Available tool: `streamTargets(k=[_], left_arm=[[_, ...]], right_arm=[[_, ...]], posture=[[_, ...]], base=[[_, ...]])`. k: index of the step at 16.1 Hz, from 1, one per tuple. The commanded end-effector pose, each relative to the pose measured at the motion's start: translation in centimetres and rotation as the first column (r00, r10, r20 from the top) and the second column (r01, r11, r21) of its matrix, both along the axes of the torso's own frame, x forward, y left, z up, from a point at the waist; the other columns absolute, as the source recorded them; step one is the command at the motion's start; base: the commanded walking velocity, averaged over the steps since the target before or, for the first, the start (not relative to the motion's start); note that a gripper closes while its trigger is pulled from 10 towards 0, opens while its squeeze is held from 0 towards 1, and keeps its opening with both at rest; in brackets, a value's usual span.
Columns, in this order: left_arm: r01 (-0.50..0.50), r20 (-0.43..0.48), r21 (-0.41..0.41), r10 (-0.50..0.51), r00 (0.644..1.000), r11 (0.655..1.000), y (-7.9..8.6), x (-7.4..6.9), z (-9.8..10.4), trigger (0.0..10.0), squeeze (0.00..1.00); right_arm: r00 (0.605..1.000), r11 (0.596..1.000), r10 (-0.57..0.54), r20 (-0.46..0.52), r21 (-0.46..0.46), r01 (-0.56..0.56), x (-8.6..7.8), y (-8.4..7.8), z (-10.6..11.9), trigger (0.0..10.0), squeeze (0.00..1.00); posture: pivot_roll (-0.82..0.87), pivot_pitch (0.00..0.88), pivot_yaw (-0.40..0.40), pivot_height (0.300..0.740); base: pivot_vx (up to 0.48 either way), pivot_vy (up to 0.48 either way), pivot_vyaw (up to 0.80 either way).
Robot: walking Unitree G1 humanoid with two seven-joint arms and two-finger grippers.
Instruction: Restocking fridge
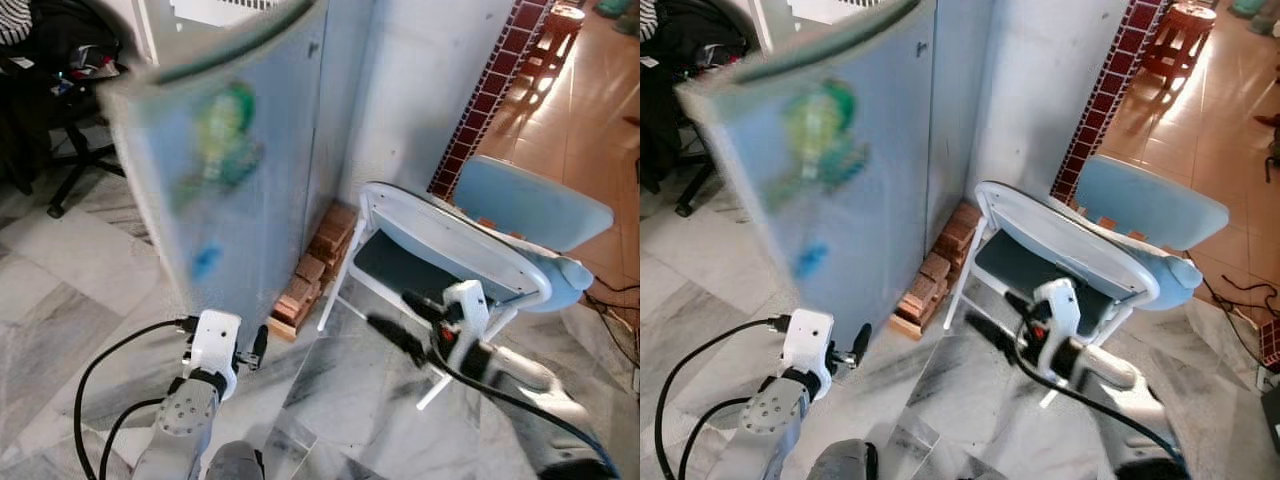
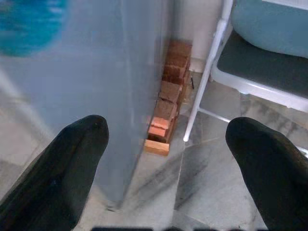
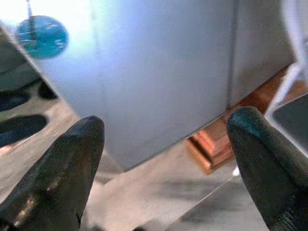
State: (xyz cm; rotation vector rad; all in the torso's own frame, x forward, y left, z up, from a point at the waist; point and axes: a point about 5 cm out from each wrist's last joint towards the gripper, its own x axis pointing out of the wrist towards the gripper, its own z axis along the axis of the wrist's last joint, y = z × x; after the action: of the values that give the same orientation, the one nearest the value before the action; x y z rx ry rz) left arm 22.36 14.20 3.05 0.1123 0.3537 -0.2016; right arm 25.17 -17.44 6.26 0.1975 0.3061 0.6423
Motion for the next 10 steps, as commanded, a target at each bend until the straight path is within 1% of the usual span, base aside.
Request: streamTargets(k=[1, 2, 3, 4, 5, 6, 8, 10], left_arm=[[-0.023, 0.009, 0.0, 0.023, 1.0, 1.0, 0.3, 0.2, 0.0, 10.0, 0.0], [-0.04, 0.02, 0.006, 0.04, 0.999, 0.999, 0.7, 0.5, 0.1, 10.0, 0.0], [-0.032, 0.043, 0.004, 0.032, 0.999, 0.999, 0.8, 0.7, 0.3, 10.0, 0.0], [-0.016, 0.095, 0.012, 0.015, 0.995, 1.0, 1.0, 1.4, 1.0, 10.0, 0.0], [-0.023, 0.114, 0.018, 0.021, 0.993, 1.0, 1.2, 1.8, 1.4, 10.0, 0.0], [-0.051, 0.127, 0.02, 0.048, 0.991, 0.998, 1.9, 2.4, 1.8, 10.0, 0.0], [-0.071, 0.156, 0.029, 0.066, 0.986, 0.997, 2.8, 3.3, 2.5, 10.0, 0.0], [-0.077, 0.171, 0.04, 0.069, 0.983, 0.996, 3.2, 3.4, 2.8, 10.0, 0.0]], right_arm=[[0.996, 0.997, -0.083, 0.024, -0.003, 0.083, 0.3, -0.2, 0.0, 10.0, 0.0], [0.985, 0.987, -0.161, 0.057, 0.006, 0.161, 0.2, 0.5, -0.1, 10.0, 0.0], [0.975, 0.977, -0.21, 0.07, -0.011, 0.211, 0.3, 0.5, -0.1, 10.0, 0.0], [0.941, 0.945, -0.32, 0.107, -0.039, 0.325, 0.6, 0.2, -0.3, 10.0, 0.0], [0.914, 0.918, -0.384, 0.129, -0.053, 0.393, 0.7, -0.1, -0.3, 10.0, 0.0], [0.881, 0.884, -0.453, 0.137, -0.062, 0.464, 0.7, -0.7, -0.5, 10.0, 0.0], [0.821, 0.822, -0.538, 0.193, -0.098, 0.562, 0.8, -1.4, -0.3, 10.0, 0.0], [0.776, 0.781, -0.589, 0.226, -0.086, 0.618, 1.0, -1.8, 0.3, 10.0, 0.0]], posture=[[0.12, 0.027, -0.082, 0.74], [0.11, 0.025, -0.079, 0.74], [0.11, 0.024, -0.078, 0.74], [0.11, 0.025, -0.077, 0.74], [0.11, 0.025, -0.077, 0.74], [0.12, 0.024, -0.075, 0.74], [0.1, 0.029, -0.058, 0.74], [0.09, 0.033, -0.039, 0.74]], base=[[0.0, 0.0, 0.0], [0.0, 0.24, 0.0], [0.0, 0.259, 0.0], [0.0, 0.251, 0.0], [0.0, 0.247, 0.0], [0.0, 0.247, 0.0], [0.0, 0.336, 0.0], [0.0, 0.427, 0.0]])
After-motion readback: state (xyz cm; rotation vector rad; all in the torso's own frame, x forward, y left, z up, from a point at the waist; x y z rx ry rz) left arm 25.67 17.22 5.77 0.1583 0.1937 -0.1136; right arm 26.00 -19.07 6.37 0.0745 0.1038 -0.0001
